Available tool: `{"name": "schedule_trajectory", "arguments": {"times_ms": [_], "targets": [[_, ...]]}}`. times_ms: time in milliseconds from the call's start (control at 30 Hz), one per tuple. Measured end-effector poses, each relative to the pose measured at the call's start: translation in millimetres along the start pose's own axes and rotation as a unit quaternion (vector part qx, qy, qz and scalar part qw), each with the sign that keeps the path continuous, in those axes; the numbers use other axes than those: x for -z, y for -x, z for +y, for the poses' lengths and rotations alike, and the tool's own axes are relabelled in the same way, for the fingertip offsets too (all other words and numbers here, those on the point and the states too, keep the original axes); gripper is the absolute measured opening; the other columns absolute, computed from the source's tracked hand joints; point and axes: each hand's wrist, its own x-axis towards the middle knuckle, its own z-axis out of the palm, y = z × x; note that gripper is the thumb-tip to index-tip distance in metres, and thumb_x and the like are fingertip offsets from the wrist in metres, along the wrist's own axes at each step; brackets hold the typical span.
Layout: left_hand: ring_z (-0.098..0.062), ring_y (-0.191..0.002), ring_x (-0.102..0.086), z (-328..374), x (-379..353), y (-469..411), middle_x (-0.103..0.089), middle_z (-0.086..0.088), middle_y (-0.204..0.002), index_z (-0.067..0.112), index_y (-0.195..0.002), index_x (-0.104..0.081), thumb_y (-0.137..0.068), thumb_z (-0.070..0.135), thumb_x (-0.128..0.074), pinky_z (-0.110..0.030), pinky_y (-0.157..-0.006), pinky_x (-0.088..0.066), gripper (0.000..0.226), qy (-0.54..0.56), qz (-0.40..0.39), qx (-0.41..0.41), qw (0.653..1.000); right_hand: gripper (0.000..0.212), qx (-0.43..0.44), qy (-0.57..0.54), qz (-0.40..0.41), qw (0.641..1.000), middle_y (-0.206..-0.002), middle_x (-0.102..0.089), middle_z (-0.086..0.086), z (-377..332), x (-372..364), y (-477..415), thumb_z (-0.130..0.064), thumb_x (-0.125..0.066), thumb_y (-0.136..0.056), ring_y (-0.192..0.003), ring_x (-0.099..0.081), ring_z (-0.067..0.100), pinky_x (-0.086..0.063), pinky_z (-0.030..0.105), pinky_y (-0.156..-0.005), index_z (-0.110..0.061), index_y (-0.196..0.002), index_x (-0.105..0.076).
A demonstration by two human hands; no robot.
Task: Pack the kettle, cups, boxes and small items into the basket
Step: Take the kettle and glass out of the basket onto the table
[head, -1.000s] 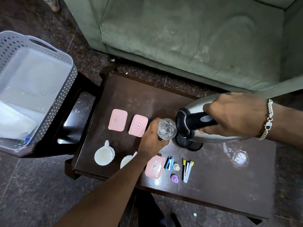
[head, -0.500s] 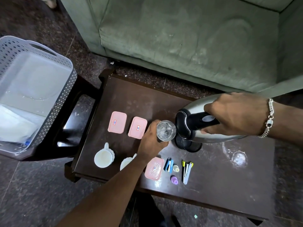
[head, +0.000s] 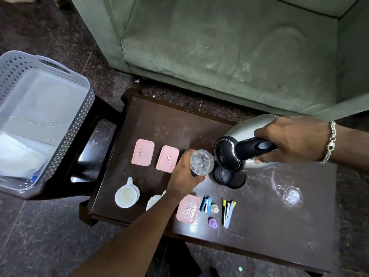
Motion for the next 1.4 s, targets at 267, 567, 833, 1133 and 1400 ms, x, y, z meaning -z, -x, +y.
{"name": "schedule_trajectory", "arguments": {"times_ms": [267,567,833,1133,1400], "targets": [[-0.012,-0.116,-0.059,1,0,0,-0.061,0.006,-0.128,0.027,-0.133,-0.046,-0.070,0.022,-0.091,-0.021,-0.096,-0.047,0.078,-0.002,0.001,-0.002,1.000,0.040,-0.012,-0.029,-0.006,0.999,-0.074,-0.061,-0.008,16,-3,1,-0.068,-0.062,-0.080,-0.066,-0.056,0.011,-0.046,0.032,-0.058,-0.032,-0.076,-0.045],[-0.016,-0.117,-0.060,0,0,-2,-0.061,0.003,-0.128,0.024,-0.133,-0.047,-0.069,0.020,-0.091,-0.030,-0.100,-0.050,0.078,-0.009,0.000,-0.010,1.000,0.038,0.004,-0.105,0.007,0.994,-0.069,-0.062,-0.005,33,-13,4,-0.060,-0.070,-0.080,-0.063,-0.059,0.014,-0.050,0.040,-0.061,-0.028,-0.077,-0.049],[-0.002,-0.136,-0.039,-9,1,9,-0.040,0.001,-0.154,0.023,-0.156,-0.027,-0.069,0.029,-0.095,0.005,-0.102,-0.023,0.111,-0.001,-0.019,0.011,1.000,0.040,0.031,-0.163,0.036,0.985,-0.075,-0.061,-0.007,39,-12,13,-0.062,-0.068,-0.079,-0.067,-0.059,0.013,-0.051,0.039,-0.065,-0.024,-0.083,-0.054],[-0.005,-0.146,-0.036,34,31,32,-0.038,0.008,-0.155,0.031,-0.155,-0.028,-0.066,0.059,-0.090,-0.015,-0.117,-0.032,0.112,0.059,0.046,-0.049,0.996,0.041,0.008,-0.270,0.161,0.949,-0.066,-0.060,-0.005,21,16,32,-0.056,-0.077,-0.073,-0.059,-0.057,0.014,-0.046,0.022,-0.053,-0.020,-0.080,-0.060],[-0.009,-0.147,-0.041,85,92,16,-0.039,0.013,-0.155,0.033,-0.157,-0.028,-0.058,0.065,-0.094,-0.044,-0.117,-0.043,0.124,0.108,0.066,-0.099,0.987,0.045,-0.017,-0.383,0.244,0.891,-0.060,-0.048,-0.002,-21,39,19,-0.055,-0.080,-0.070,-0.054,-0.040,0.004,-0.034,0.026,-0.050,-0.016,-0.077,-0.058]]}}
